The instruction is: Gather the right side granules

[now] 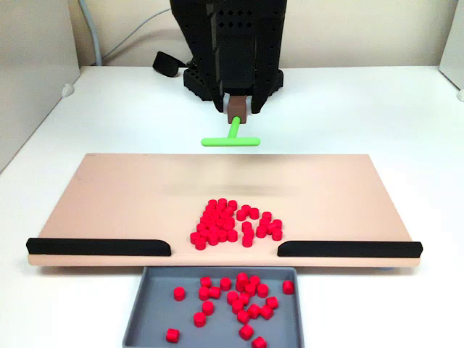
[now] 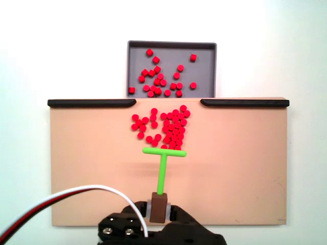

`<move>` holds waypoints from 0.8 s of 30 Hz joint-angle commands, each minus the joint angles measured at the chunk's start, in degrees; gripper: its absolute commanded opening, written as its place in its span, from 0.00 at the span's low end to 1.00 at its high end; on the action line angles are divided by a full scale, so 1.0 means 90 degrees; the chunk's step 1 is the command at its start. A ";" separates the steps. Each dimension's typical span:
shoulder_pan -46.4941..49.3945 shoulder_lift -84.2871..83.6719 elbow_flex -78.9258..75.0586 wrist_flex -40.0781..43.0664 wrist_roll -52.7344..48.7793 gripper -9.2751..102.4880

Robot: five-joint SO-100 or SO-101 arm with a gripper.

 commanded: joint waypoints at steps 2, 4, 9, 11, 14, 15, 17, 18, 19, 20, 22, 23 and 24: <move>-0.0049 0.0264 -0.0029 -0.0020 0.0234 0.08; -0.0039 0.0273 -0.0029 -0.0020 0.0293 0.08; -0.0010 0.0098 -0.0029 -0.0020 0.0283 0.08; -0.0020 0.0098 -0.0029 -0.0020 0.0176 0.08; 0.0000 0.0244 -0.0029 -0.0020 -0.0010 0.08; 0.0020 0.0312 -0.0029 -0.0020 -0.0088 0.08; 0.0039 0.0391 -0.0029 -0.0020 -0.0225 0.08; 0.0039 0.0381 -0.0029 -0.0020 -0.0303 0.08; 0.0039 0.0342 -0.0029 -0.0020 -0.0352 0.08; 0.0039 0.0303 -0.0029 -0.0020 -0.0410 0.08; 0.0049 0.0322 -0.0029 -0.0020 -0.0527 0.08; 0.0078 0.0391 -0.0029 -0.0020 -0.0615 0.08; 0.0088 0.0430 -0.0029 -0.0020 -0.0713 0.08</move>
